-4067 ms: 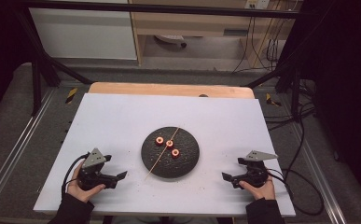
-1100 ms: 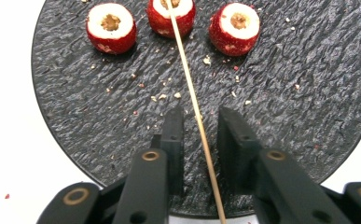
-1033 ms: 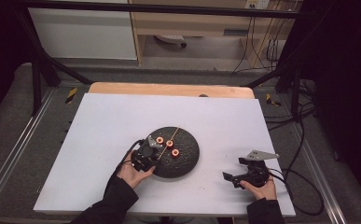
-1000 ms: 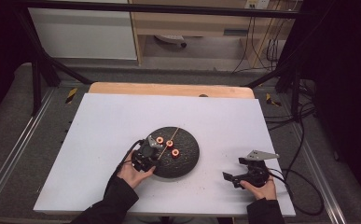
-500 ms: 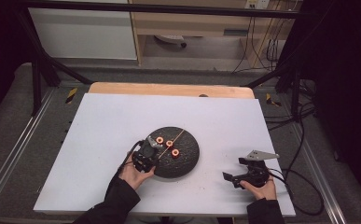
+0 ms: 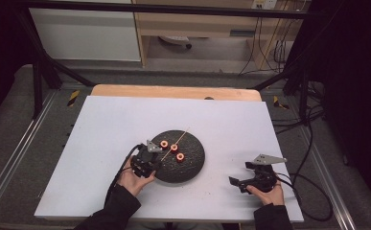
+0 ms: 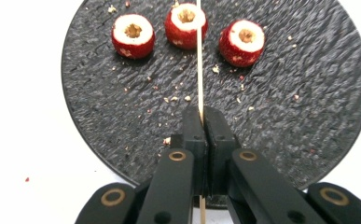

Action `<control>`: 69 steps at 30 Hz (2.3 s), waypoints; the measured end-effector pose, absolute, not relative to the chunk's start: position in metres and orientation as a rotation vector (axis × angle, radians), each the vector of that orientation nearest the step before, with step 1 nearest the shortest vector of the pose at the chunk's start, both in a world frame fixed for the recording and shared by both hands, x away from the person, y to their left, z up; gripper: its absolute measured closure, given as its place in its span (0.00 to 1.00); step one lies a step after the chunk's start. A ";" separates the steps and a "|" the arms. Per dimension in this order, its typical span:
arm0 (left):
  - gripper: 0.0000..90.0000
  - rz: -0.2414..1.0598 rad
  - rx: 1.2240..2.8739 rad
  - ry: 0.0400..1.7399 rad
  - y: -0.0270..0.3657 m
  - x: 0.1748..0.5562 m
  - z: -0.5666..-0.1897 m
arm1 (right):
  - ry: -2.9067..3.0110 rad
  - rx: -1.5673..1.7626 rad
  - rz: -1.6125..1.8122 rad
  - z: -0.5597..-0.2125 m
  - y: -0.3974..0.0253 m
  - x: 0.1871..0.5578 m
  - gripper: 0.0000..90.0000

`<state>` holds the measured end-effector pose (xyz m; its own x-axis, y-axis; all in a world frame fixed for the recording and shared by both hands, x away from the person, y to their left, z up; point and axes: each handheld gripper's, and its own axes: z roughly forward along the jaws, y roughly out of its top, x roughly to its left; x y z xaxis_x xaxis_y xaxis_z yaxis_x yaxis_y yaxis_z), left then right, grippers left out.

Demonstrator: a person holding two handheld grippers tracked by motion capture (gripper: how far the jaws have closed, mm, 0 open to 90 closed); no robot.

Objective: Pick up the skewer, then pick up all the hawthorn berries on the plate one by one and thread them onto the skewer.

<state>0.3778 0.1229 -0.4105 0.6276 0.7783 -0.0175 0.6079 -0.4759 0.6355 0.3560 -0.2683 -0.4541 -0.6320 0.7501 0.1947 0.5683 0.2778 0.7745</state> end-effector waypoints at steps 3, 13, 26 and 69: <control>0.98 0.343 2.215 1.062 0.131 0.376 -0.410 | 2.337 1.229 1.278 -0.454 -0.268 0.356 0.01; 0.98 0.322 2.117 1.029 0.158 0.365 -0.409 | 2.336 1.245 1.282 -0.454 -0.268 0.356 0.01; 0.98 0.368 2.050 0.980 0.190 0.347 -0.411 | 2.342 1.261 1.259 -0.447 -0.258 0.358 0.01; 0.98 0.322 1.973 0.935 0.239 0.329 -0.434 | 2.486 1.173 1.078 -0.402 -0.135 0.409 0.02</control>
<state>0.3295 0.2392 -0.4344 0.6800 0.7211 -0.1332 0.4865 -0.3078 0.8176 0.4085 -0.1351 -0.4021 -0.6694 0.7314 0.1300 0.5947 0.4228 0.6838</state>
